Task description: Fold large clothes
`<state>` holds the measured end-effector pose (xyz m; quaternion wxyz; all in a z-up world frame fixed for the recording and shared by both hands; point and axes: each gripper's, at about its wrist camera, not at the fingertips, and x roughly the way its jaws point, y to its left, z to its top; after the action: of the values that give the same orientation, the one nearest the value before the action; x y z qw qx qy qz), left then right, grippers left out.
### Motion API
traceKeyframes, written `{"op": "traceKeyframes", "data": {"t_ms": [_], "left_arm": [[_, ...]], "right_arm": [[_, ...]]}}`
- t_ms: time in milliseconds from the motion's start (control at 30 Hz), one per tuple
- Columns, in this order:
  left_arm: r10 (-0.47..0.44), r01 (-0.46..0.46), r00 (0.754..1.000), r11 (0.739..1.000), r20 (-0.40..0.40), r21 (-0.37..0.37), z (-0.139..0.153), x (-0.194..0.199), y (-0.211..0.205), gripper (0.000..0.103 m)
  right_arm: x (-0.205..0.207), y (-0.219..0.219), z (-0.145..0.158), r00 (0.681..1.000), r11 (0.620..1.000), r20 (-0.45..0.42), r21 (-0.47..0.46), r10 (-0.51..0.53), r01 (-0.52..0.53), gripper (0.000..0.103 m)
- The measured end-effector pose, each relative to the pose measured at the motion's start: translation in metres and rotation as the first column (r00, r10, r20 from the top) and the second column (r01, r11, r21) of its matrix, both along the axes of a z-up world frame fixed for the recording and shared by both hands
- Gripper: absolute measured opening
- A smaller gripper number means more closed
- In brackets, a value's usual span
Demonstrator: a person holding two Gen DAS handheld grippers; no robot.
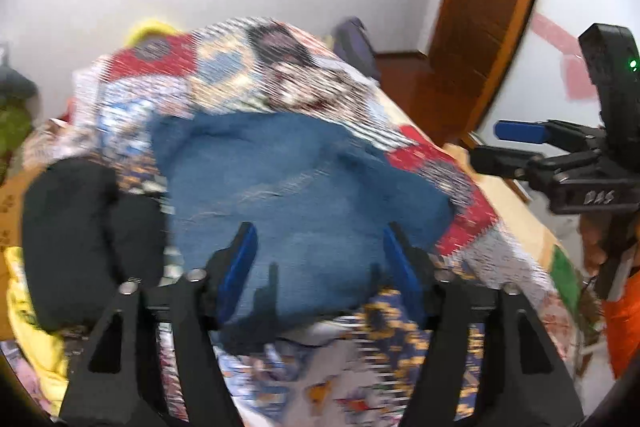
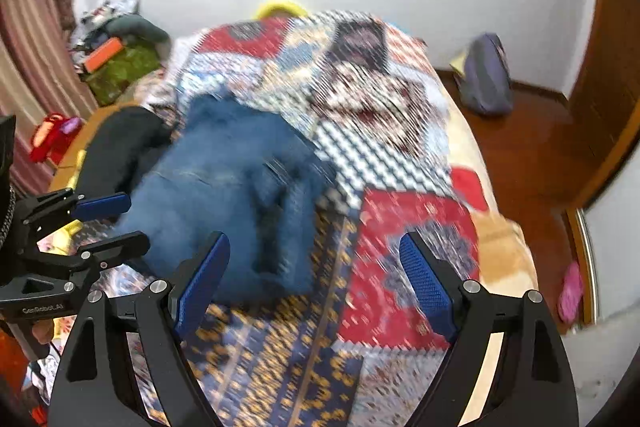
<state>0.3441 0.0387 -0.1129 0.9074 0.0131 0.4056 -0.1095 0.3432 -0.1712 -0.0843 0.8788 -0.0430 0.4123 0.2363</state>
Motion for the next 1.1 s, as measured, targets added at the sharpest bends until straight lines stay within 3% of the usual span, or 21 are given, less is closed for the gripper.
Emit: {"op": "traceKeyframes", "data": {"t_ms": [67, 267, 433, 533, 767, 967, 1100], "left_arm": [[0.057, -0.057, 0.998, 0.998, 0.008, 0.036, -0.003, 0.003, 0.016, 0.074], [0.153, -0.147, 0.979, 0.988, -0.135, 0.05, -0.052, 0.019, 0.052, 0.074], [0.14, -0.141, 0.971, 0.99, -0.194, 0.01, -0.09, 0.014, 0.062, 0.076], [0.125, -0.118, 0.978, 0.992, -0.17, 0.049, -0.095, 0.005, 0.057, 0.079], [0.118, -0.106, 0.984, 0.99, -0.131, 0.098, -0.085, -0.013, 0.056, 0.081], [0.16, -0.145, 0.982, 0.98, -0.101, 0.138, -0.064, -0.009, 0.071, 0.081], [0.219, -0.215, 0.973, 0.975, -0.075, 0.058, -0.047, 0.005, 0.092, 0.081]], "right_arm": [[0.006, 0.014, 0.003, 1.0, 1.0, 0.005, 0.016, 0.024, -0.024, 0.085], [0.025, 0.043, -0.037, 0.994, 0.999, -0.097, 0.005, 0.054, -0.054, 0.085], [0.025, 0.039, -0.093, 0.981, 0.995, -0.193, -0.091, 0.03, -0.048, 0.085], [0.014, 0.026, -0.109, 0.977, 0.995, -0.207, -0.077, 0.04, -0.057, 0.087], [0.006, 0.009, -0.1, 0.977, 0.997, -0.211, -0.061, 0.039, -0.053, 0.089], [0.003, 0.016, -0.079, 0.991, 0.989, -0.114, -0.12, 0.072, -0.086, 0.089], [0.011, 0.025, -0.062, 0.994, 0.989, -0.052, -0.101, 0.099, -0.104, 0.089]]}}
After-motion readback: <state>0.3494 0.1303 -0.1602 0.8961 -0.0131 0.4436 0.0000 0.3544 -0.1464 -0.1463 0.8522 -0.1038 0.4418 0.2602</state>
